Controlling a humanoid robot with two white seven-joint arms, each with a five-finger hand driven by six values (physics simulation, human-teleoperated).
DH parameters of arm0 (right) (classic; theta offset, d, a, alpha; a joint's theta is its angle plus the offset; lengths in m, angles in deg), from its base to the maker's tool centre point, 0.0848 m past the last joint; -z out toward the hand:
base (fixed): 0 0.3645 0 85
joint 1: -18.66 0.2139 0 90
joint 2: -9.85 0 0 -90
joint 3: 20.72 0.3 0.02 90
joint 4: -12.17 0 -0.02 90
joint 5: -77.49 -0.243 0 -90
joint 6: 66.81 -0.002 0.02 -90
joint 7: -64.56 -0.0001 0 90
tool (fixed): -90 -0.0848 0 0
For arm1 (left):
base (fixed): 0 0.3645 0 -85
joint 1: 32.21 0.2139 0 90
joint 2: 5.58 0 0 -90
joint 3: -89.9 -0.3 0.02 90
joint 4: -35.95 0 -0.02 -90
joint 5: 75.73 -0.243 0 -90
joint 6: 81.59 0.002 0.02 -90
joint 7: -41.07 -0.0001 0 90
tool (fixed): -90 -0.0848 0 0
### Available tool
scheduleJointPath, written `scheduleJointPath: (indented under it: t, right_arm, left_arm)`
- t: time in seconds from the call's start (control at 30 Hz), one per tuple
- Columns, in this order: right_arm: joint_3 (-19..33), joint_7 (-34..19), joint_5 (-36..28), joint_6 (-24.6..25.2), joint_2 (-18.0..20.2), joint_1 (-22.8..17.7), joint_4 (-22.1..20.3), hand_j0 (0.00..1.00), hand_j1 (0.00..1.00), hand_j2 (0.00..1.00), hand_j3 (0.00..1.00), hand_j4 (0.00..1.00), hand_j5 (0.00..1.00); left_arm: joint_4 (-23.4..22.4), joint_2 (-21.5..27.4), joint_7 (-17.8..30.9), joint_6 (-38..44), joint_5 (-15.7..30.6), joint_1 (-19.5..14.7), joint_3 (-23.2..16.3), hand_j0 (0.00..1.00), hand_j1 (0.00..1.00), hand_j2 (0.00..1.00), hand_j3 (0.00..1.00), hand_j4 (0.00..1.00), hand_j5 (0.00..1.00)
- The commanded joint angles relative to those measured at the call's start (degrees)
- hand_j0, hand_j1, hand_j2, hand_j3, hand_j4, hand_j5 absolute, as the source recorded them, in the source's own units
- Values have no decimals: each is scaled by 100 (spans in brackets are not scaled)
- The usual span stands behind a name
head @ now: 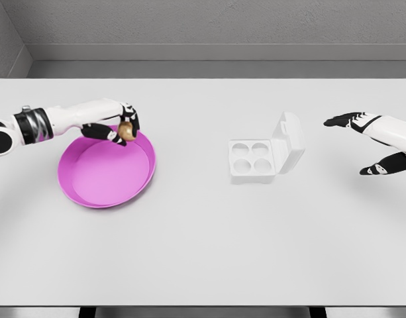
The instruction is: Pack egg into the box and close the box lid
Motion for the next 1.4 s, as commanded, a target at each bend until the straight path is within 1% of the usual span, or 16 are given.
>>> scheduleJointPath:
  t: [0.0,0.2,0.37,0.57,0.73,0.8,1.03,1.37]
  right_arm:
    - [0,3,-43,17,7,0,-10,100,100,100,100,100,100]
    - [0,3,-43,17,7,0,-1,100,100,100,100,100,100]
    - [0,3,-43,17,7,0,-1,100,100,100,100,100,100]
    - [0,3,-43,17,7,0,-1,100,100,100,100,100,100]
    - [0,3,-34,17,-2,0,-1,100,100,100,100,100,100]
    - [0,3,-34,17,-11,0,-1,100,100,100,100,100,100]
    - [-43,3,-34,17,-2,0,-10,100,100,100,100,100,100]
    - [-44,3,36,17,-11,35,-1,100,100,100,100,100,100]
  left_arm:
    - [-9,-144,-8,11,44,0,46,33,33,33,33,33,33]
    - [-97,-522,-8,11,44,-44,46,33,33,33,33,33,33]
    - [-97,-671,-8,11,44,-53,134,33,33,33,33,33,33]
    - [-97,-882,-8,11,44,-53,134,33,33,33,33,33,33]
    - [-184,-1251,-8,11,36,-105,125,32,32,32,32,32,32]
    - [-184,-1322,-8,11,36,-105,125,30,30,30,30,30,30]
    - [-220,-1445,-8,11,27,-114,125,30,30,30,30,30,30]
    - [-228,-1875,-8,11,36,-114,125,30,30,30,30,30,30]
